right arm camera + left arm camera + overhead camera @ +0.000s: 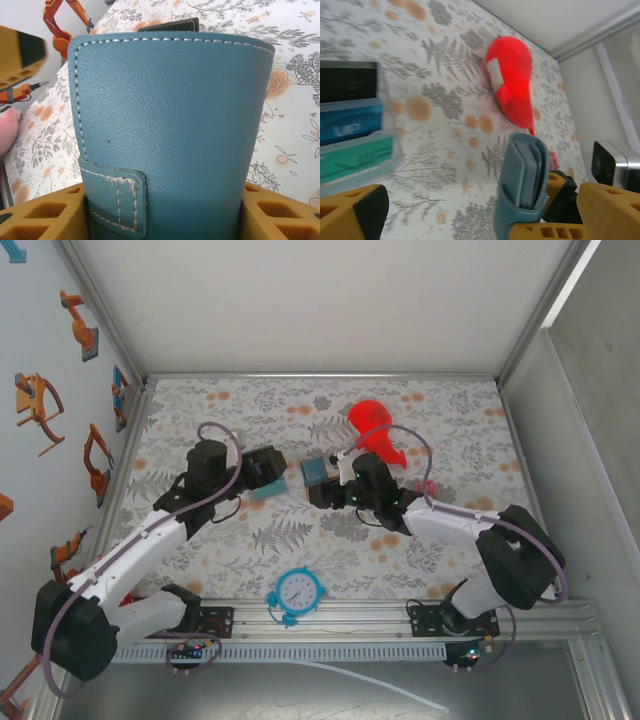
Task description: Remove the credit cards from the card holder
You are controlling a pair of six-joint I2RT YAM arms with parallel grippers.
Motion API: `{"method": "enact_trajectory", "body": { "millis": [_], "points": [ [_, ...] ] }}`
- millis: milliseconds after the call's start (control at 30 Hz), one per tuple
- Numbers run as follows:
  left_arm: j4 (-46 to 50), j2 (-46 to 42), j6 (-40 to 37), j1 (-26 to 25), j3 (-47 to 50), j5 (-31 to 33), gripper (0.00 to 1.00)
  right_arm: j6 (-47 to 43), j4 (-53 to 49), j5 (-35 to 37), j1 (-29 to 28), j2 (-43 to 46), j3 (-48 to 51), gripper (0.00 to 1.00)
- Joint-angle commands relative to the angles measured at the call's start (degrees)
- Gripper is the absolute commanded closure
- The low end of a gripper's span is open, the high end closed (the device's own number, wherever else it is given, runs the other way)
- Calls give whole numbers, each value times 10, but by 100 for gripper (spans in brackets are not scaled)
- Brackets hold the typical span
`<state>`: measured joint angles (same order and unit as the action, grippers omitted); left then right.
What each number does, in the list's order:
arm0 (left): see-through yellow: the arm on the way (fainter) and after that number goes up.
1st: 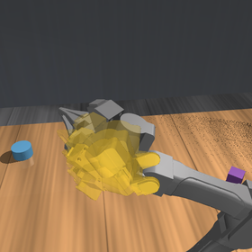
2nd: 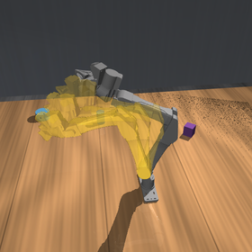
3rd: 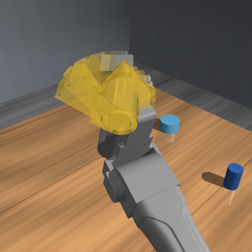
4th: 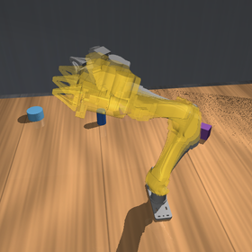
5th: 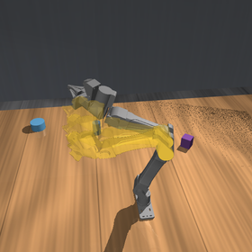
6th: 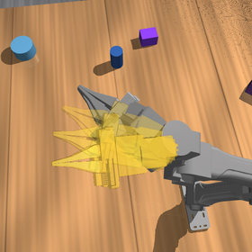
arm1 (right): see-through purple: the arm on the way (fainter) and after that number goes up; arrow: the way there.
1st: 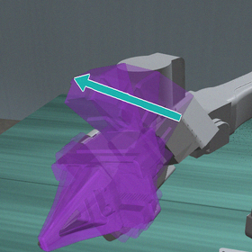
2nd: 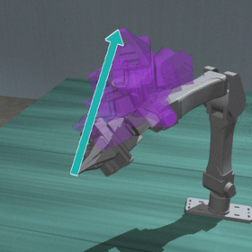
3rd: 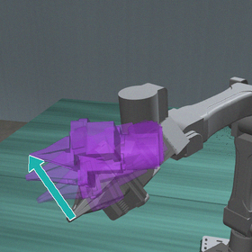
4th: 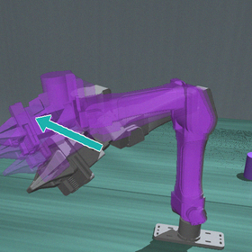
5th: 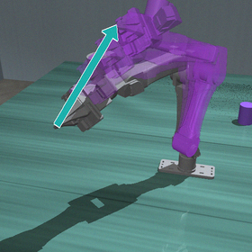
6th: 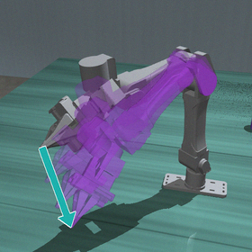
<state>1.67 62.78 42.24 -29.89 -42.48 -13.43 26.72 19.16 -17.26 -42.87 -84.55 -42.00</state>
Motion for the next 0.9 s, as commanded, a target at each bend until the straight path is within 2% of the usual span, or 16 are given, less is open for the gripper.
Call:
{"method": "enact_trajectory", "body": {
  "millis": [0,167,400,667,767,867],
  "points": [
    [-58,33,-14,-21,-29,-48,3,-6,54,-13,2,25,12,49],
    [-67,87,-22,-45,-63,-70,1,-6,60,-16,2,32,16,49],
    [-88,128,-10,-55,-72,-94,15,-4,67,-21,1,32,16,49],
    [-79,147,-7,-59,-73,-94,30,-4,75,-27,1,33,13,49],
    [-80,150,-7,-60,-73,-93,44,-4,77,-31,1,32,11,49],
    [-83,151,-2,-61,-73,-88,68,-4,67,-32,0,31,9,48]
  ]
}}
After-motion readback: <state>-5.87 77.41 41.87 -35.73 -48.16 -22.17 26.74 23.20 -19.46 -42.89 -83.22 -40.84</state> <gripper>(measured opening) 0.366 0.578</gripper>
